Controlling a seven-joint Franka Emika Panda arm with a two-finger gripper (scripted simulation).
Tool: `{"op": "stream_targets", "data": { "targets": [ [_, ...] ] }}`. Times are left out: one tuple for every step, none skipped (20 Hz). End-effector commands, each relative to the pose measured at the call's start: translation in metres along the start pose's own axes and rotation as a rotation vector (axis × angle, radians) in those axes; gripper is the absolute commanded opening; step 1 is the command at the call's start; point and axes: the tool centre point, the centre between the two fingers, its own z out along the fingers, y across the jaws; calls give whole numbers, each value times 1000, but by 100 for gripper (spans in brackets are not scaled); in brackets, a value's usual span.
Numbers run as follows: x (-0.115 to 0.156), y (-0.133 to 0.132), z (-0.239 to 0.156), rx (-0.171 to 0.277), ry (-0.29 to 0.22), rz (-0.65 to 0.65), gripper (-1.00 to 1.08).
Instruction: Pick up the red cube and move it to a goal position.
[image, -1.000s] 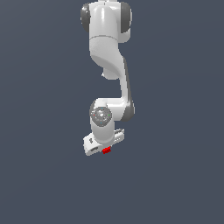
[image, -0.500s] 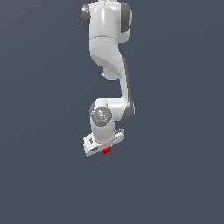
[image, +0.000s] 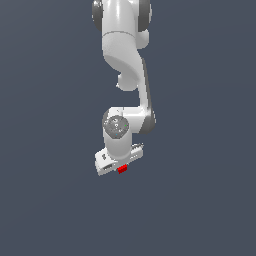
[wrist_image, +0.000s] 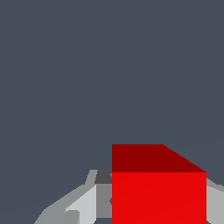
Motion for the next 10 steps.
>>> {"op": "stream_targets", "data": {
  "targets": [
    [-1,-2,-15,-1,2,0,-100],
    [-1,-4,-22,-1,2,0,-100],
    [-2,-5,-29,-2,1,-1,-100],
    [-3,-7,-37,-2,1,-1,-100],
    [-3,-9,-46,-2,1,-1,-100],
    [-4,-10,-56,-2,1,-1,-100],
    [-5,-12,-66,-2,1,-1,-100],
    [-6,-14,-77,-2,1,-1,-100],
    [-7,-16,-88,-2,1,-1,-100],
    [-8,-18,-100,-2,1,-1,-100]
  ]
}}
